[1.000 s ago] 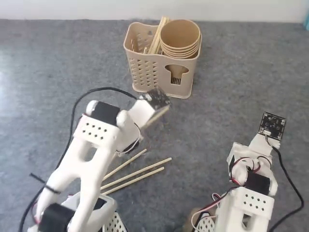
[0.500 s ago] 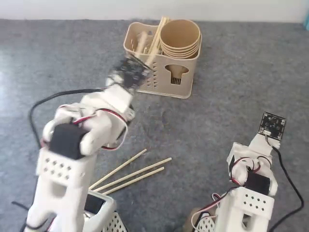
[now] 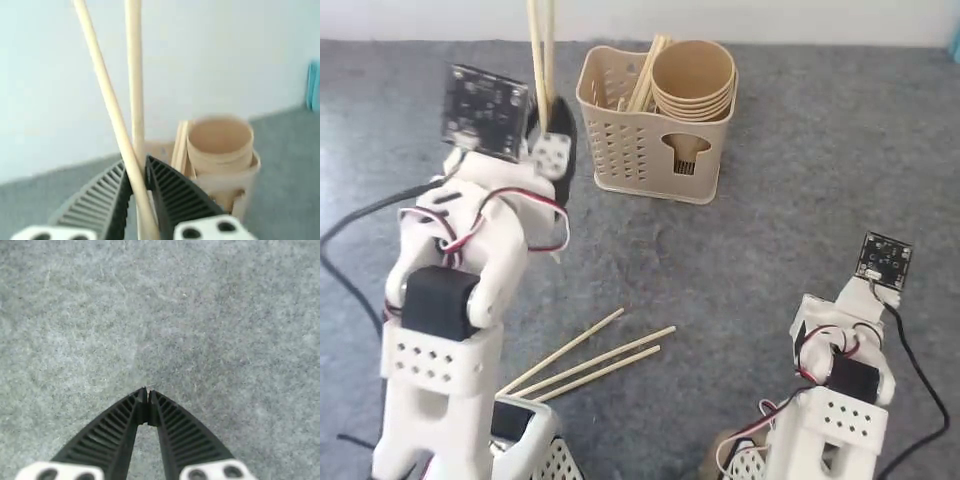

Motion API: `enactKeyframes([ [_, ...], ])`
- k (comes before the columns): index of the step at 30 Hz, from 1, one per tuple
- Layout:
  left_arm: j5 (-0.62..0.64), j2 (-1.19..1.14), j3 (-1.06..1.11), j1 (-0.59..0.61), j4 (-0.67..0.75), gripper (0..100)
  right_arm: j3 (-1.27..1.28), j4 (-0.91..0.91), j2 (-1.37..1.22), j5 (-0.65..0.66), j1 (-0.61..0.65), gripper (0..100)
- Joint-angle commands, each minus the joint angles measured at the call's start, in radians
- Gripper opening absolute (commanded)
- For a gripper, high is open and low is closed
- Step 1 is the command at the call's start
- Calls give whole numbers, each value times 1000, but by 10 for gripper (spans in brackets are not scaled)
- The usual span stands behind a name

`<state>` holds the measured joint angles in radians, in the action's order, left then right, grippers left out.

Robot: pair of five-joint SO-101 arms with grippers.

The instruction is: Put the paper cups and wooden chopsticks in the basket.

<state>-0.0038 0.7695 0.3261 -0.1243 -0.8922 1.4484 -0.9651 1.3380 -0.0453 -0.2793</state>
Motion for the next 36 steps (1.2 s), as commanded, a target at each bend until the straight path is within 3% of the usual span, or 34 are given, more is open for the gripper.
enactKeyframes([
  [1,15,-46,-31,5,189,12,-3,13,19,23,-13,9],
  [11,17,-307,-33,-49,733,12,-3,13,19,23,-12,9],
  [14,17,-405,-47,-81,832,12,-3,13,19,23,-12,9],
  [27,17,-905,-371,-44,832,12,-3,13,19,25,-12,9],
  [36,17,-931,-381,-31,773,67,-3,13,19,25,-12,9],
])
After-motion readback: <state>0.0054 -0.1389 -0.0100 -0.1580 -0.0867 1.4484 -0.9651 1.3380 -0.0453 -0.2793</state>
